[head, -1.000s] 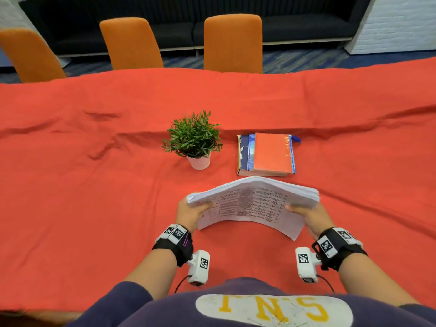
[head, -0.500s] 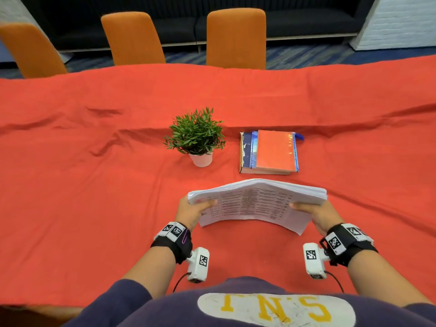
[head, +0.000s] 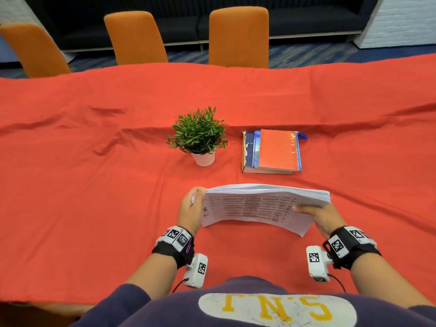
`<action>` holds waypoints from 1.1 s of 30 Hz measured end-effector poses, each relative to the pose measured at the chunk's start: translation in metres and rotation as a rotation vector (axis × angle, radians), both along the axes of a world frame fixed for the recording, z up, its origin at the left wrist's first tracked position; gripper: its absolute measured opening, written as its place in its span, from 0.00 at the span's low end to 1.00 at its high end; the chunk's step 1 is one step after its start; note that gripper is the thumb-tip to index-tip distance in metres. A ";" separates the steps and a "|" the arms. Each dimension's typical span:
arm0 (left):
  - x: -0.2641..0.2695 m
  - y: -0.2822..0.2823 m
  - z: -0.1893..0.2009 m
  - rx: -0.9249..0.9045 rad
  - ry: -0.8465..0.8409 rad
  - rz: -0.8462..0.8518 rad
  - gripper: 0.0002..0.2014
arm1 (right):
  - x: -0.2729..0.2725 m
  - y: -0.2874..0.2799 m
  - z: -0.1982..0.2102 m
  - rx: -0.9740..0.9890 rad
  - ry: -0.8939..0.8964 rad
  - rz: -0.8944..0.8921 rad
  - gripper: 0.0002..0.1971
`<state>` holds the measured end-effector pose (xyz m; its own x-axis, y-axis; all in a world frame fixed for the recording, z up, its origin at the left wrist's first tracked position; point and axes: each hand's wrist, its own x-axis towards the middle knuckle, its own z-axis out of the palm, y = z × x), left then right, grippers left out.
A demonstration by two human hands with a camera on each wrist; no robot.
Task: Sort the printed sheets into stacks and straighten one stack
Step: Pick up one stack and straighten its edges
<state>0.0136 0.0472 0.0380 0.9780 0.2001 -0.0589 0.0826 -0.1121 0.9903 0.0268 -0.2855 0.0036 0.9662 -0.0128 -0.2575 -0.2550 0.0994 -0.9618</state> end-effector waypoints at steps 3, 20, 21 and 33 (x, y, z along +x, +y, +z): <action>-0.001 0.004 -0.006 0.116 -0.049 -0.022 0.21 | 0.000 0.000 -0.001 0.007 -0.002 -0.010 0.48; 0.008 0.041 0.030 0.418 -0.134 -0.103 0.08 | 0.005 0.000 -0.001 0.064 0.003 -0.014 0.46; 0.009 0.043 0.035 0.443 -0.131 -0.138 0.06 | 0.005 0.000 -0.001 0.065 0.002 -0.015 0.46; 0.032 0.059 0.066 0.620 0.010 -0.432 0.05 | 0.005 -0.001 -0.001 0.054 0.004 -0.006 0.48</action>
<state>0.0459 0.1065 0.1037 0.9769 -0.2020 -0.0696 -0.0868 -0.6729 0.7346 0.0322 -0.2866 0.0024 0.9650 -0.0043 -0.2622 -0.2585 0.1522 -0.9539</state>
